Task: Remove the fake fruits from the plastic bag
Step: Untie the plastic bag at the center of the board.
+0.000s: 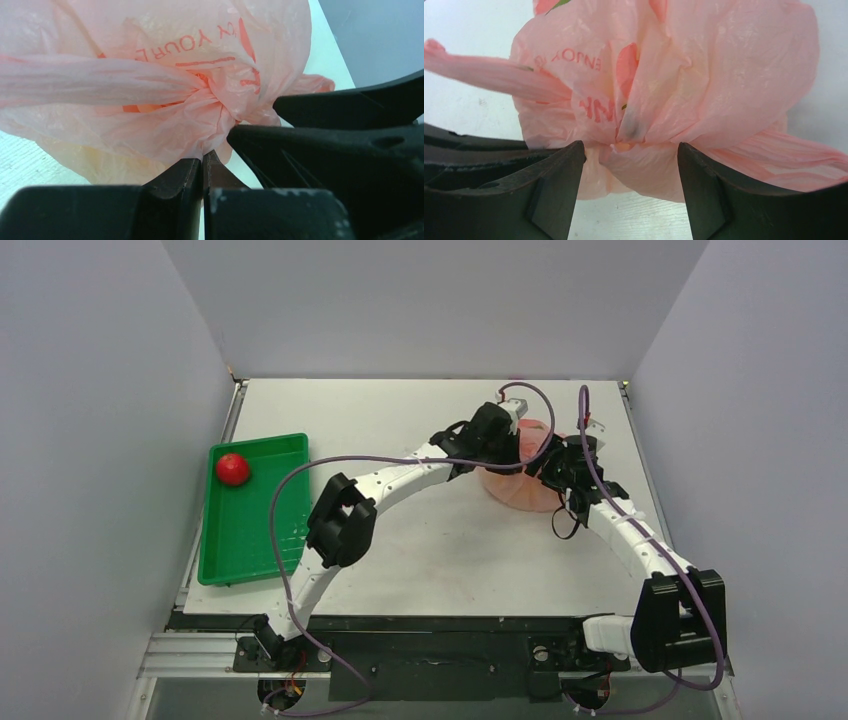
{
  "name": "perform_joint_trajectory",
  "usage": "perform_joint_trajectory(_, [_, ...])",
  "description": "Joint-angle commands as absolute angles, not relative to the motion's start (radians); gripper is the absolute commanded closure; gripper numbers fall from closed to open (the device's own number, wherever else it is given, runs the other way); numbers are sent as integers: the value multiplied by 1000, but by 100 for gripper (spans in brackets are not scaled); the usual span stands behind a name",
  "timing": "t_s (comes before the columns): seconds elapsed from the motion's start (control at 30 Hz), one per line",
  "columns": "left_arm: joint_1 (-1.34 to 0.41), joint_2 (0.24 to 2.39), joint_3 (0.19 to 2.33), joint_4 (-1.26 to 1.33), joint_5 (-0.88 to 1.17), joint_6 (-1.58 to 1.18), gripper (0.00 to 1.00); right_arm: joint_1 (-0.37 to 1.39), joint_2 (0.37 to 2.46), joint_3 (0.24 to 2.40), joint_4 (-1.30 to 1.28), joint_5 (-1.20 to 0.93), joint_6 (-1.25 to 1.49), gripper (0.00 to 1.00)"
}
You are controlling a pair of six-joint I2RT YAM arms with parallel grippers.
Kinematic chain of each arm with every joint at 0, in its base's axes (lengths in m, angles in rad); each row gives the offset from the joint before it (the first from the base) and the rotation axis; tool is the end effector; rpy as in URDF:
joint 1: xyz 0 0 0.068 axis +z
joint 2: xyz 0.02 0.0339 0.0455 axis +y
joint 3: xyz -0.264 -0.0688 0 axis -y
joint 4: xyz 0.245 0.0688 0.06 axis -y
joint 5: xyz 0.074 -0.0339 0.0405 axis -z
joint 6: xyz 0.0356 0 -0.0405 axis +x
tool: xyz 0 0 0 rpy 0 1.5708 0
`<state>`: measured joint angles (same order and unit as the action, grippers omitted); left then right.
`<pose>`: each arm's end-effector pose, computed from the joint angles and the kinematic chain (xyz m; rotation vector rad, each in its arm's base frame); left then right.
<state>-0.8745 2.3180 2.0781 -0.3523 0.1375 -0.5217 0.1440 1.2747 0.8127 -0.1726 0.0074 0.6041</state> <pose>0.3441 -0.4192 0.2462 0.4896 2.2634 -0.9141 0.2745 0.0395 0.2455 0.5139 2.1758 0.4053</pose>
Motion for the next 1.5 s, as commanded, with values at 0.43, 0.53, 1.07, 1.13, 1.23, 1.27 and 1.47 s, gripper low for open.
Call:
perform_joint_trajectory(0.43, [-888,2223,2013,-325,147,-527,100,123,1297,841,-113,22,577,35])
perform_joint_trajectory(0.53, [-888,2232,2028,-326,158,-533,100,123,1323,843,-111,12,577,35])
perform_joint_trajectory(1.07, [-889,2189,1949,-322,142,-521,100,8,1274,775,-39,-10,675,100])
perform_joint_trajectory(1.13, [-889,2168,1919,-321,122,-510,100,-35,1237,734,2,-15,709,100])
perform_joint_trajectory(1.23, [-883,2140,1880,-326,85,-501,100,-72,1201,687,39,-33,733,100])
perform_joint_trajectory(1.27, [-882,2136,1862,-329,84,-499,100,-87,1188,684,40,-40,737,100])
perform_joint_trajectory(1.47, [-870,2127,1848,-385,85,-490,100,-162,1160,642,79,-108,763,100])
